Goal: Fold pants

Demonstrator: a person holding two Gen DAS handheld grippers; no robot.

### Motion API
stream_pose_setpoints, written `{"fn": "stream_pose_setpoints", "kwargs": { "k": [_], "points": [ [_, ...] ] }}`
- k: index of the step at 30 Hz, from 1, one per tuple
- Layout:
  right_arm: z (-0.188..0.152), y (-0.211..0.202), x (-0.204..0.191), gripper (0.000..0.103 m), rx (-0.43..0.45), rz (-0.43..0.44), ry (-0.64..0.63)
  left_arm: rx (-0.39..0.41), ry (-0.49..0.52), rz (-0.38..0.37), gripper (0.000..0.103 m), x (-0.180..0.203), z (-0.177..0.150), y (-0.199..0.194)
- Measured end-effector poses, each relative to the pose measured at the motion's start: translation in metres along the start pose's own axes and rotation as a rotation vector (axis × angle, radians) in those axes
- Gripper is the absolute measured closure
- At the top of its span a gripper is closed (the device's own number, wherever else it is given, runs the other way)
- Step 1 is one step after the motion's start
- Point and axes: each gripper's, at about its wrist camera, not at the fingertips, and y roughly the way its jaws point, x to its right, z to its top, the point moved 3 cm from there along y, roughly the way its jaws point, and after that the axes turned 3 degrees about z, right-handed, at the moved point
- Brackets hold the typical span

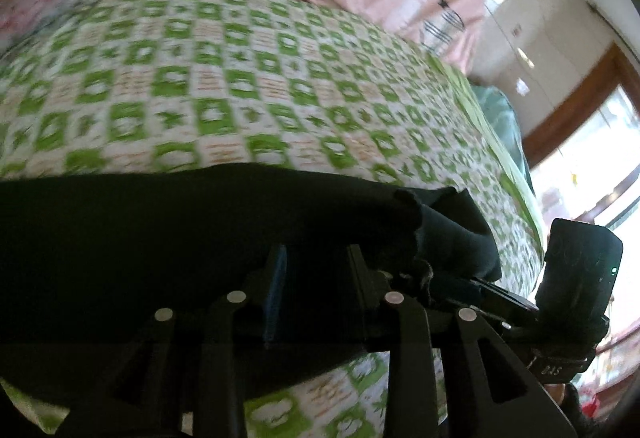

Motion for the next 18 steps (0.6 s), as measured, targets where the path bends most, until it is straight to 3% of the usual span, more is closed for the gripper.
{"fn": "stream_pose_setpoints", "kwargs": {
  "k": [9,18],
  "points": [
    [0.014,0.025,-0.031,0.047,-0.051,0.052,-0.081,0.051,-0.147,0.058,0.072,-0.05,-0.021,-0.038],
    [0.017,0.046,-0.052,0.047,-0.096,0.086,-0.132,0.104,-0.203,0.098,0.072,-0.069,-0.033,-0.068]
  ]
}}
